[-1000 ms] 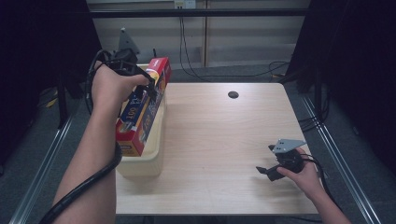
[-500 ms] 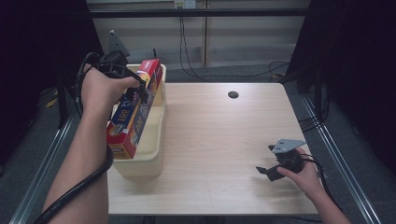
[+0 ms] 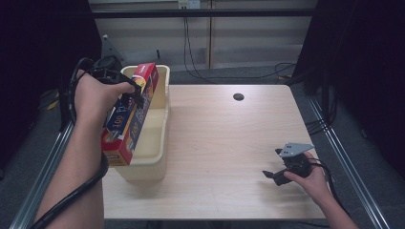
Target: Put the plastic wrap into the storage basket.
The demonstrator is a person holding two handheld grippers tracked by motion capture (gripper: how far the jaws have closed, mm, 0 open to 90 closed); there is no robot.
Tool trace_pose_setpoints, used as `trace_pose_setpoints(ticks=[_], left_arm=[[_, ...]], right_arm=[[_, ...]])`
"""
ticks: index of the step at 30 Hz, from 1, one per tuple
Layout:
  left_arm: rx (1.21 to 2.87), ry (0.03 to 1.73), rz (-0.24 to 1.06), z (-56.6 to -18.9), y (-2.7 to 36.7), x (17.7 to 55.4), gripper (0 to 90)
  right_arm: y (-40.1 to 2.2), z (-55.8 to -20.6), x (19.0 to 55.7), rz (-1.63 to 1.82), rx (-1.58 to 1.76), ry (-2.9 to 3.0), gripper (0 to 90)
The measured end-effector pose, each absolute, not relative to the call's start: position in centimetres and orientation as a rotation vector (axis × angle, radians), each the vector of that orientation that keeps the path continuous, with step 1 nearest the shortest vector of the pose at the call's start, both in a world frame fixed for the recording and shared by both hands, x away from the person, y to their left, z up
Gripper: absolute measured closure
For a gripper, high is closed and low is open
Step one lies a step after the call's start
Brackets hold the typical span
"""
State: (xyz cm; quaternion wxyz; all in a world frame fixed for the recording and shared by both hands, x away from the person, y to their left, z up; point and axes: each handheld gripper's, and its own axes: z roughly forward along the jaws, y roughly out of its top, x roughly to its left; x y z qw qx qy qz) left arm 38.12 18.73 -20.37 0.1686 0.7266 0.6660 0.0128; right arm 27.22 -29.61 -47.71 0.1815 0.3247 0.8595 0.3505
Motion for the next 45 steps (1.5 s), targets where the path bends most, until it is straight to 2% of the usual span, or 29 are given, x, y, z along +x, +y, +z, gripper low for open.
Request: trace_pose_setpoints(ticks=[45], left_arm=[[2.05,1.942,0.006,-23.4,19.9,37.5,41.3]], right_arm=[[-29.3,-47.7,27.1,0.987,0.915,2.44,4.0]])
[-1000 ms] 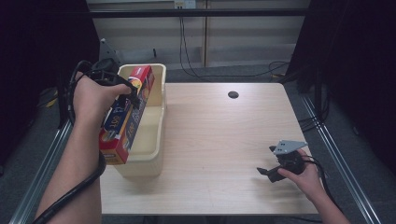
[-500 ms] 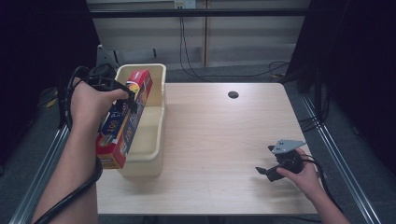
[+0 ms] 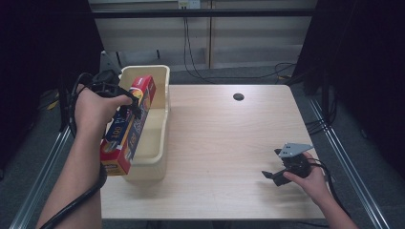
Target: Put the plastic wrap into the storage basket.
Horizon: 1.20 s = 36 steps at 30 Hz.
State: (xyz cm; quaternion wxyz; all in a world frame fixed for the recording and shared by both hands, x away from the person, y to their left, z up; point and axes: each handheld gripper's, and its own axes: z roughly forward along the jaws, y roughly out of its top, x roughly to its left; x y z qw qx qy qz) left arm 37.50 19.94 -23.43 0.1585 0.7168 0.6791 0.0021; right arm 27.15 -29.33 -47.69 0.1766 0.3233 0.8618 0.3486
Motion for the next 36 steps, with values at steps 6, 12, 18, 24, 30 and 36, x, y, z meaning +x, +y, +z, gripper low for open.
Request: trace_pose_setpoints(ticks=[6,12,18,24,30,36], left_arm=[[2.04,1.959,-0.016,-24.2,19.9,37.6,41.2],[2.046,1.961,-0.021,-25.0,19.9,37.6,41.2],[2.038,1.976,-0.037,-25.6,19.7,37.7,41.1],[2.042,1.981,-0.052,-26.3,19.5,37.8,41.1],[2.051,1.981,-0.069,-26.9,19.5,38.0,41.1],[2.046,1.994,-0.075,-27.5,19.3,38.1,41.0]], right_arm=[[-29.4,-47.7,27.2,0.991,0.913,2.44,4.0],[-29.4,-47.6,27.2,0.988,0.906,2.436,4.0],[-29.4,-47.6,27.1,0.991,0.913,2.44,4.0],[-29.4,-47.7,27.2,0.987,0.912,2.441,4.0],[-29.5,-47.6,27.2,0.992,0.91,2.436,4.0],[-29.4,-47.7,27.2,0.992,0.91,2.442,4.0]])
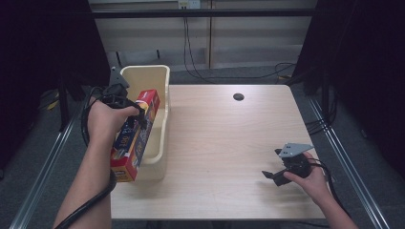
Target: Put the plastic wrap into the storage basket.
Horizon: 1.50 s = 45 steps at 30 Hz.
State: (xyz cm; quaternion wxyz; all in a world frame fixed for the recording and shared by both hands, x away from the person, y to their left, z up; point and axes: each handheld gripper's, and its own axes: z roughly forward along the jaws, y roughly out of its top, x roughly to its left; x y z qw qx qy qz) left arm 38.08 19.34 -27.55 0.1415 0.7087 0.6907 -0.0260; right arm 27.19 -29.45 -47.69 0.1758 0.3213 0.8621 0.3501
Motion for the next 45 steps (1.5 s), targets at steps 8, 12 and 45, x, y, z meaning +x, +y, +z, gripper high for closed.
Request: trace_pose_setpoints(ticks=[8,12,45], left_arm=[[2.047,2.011,-0.101,-28.5,19.3,38.2,40.9],[2.052,2.011,-0.103,-29.0,19.3,38.4,40.9],[2.06,2.043,-0.134,-31.0,18.8,38.9,40.6]], right_arm=[[-29.5,-47.7,27.2,0.995,0.913,2.441,4.0],[-29.5,-47.7,27.2,0.991,0.913,2.44,4.0],[-29.6,-47.8,27.1,0.982,0.915,2.445,4.0]])
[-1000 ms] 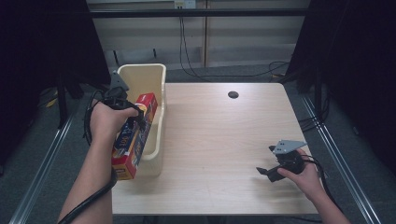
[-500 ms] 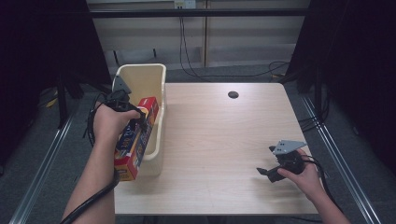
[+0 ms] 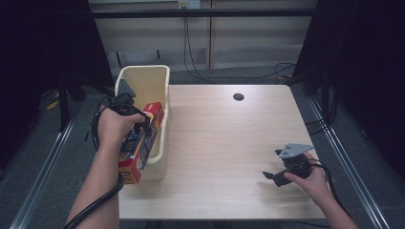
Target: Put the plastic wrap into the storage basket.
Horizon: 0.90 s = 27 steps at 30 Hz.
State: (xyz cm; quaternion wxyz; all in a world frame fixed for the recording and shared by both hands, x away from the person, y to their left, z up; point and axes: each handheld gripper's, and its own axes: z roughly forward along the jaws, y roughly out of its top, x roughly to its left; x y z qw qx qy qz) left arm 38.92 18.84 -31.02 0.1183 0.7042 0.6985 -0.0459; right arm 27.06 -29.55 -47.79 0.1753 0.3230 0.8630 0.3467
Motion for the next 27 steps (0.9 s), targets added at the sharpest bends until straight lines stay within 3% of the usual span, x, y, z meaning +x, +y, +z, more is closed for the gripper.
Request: trace_pose_setpoints(ticks=[27], left_arm=[[2.056,2.083,-0.146,-32.3,18.6,39.7,39.5]], right_arm=[[-29.7,-47.9,26.9,0.978,0.919,2.446,4.0]])
